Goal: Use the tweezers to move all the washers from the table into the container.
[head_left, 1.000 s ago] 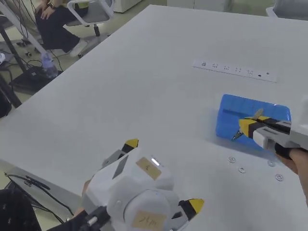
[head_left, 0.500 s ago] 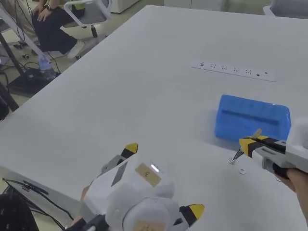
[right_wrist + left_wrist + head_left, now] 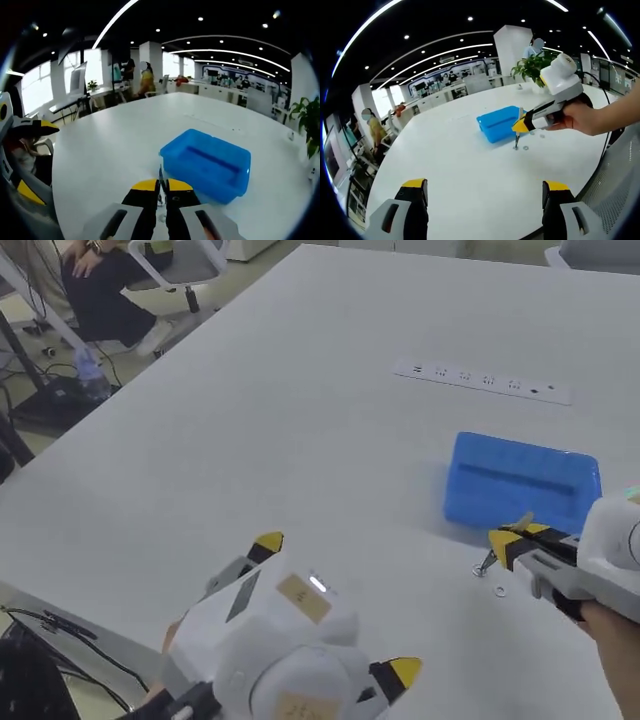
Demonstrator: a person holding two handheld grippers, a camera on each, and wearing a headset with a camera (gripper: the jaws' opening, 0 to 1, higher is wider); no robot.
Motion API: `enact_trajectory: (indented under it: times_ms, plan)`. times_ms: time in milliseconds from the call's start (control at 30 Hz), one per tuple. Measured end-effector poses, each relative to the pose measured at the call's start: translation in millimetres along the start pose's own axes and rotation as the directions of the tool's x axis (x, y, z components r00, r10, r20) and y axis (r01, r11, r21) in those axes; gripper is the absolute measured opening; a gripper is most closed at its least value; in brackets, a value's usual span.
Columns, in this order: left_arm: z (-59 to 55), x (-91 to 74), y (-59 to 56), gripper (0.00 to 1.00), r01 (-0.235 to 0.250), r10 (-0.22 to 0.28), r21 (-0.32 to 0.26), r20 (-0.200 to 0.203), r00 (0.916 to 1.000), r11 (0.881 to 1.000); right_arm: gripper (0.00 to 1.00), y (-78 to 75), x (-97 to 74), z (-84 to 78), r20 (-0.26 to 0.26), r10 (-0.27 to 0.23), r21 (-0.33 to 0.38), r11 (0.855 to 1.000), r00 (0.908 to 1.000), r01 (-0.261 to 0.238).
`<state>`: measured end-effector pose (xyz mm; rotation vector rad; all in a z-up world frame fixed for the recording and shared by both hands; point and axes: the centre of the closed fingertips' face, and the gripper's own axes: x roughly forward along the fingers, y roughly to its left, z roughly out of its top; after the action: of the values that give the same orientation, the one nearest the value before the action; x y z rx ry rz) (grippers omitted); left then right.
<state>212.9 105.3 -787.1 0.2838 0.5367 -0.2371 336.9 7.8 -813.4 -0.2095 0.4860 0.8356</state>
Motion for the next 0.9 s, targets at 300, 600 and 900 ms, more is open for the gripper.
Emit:
enact_trajectory:
  times_ms: [300,600,900]
  plan:
    - [0.5,-0.4,0.0,0.98,-0.001,0.001,0.001,0.003,1.0000,1.000,0.01,-9.4,1.8,-0.1,-0.022,-0.015,0.004,1.000,0.9996,0.015]
    - [2.1,-1.1,0.2,0.98,-0.002,0.002,-0.005,0.011,0.9999,1.000,0.00,-12.7,-2.0,-2.0,-0.050,0.004,0.060,0.998,0.9988,-0.001]
    - [3.4,-1.3,-1.1,0.98,0.006,-0.006,-0.006,0.018,0.9998,1.000,0.00,-13.7,-9.4,2.2,-0.044,0.005,0.069,0.998,0.9990,-0.002]
